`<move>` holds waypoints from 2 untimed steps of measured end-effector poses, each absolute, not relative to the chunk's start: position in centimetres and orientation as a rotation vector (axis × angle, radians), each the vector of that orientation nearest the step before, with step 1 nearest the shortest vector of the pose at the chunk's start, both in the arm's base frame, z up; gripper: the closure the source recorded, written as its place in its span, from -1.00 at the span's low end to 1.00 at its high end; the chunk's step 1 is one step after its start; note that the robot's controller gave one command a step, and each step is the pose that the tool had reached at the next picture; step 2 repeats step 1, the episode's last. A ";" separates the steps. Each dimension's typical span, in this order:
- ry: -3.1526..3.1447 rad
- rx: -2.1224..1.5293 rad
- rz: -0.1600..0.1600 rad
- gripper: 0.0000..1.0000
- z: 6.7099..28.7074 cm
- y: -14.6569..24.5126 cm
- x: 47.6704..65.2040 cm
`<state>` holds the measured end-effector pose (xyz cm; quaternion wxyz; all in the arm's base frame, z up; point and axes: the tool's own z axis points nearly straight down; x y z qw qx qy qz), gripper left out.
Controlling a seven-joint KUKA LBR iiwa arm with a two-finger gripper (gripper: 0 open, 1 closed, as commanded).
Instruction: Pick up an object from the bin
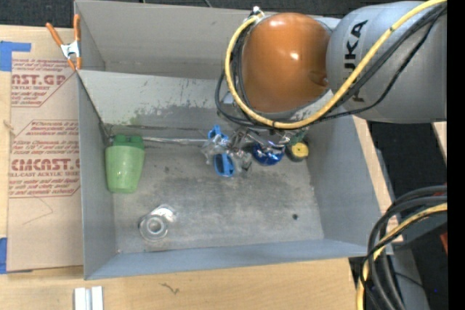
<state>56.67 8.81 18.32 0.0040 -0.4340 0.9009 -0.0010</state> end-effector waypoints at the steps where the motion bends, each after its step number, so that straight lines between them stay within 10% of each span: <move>1: 2.706 -1.575 -0.005 1.00 29.6 7.1 58.8; 2: 2.706 -1.575 -0.005 1.00 29.6 7.1 58.8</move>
Offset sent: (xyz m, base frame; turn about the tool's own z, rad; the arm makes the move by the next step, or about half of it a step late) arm 0.0192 -0.0177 0.1088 -0.1593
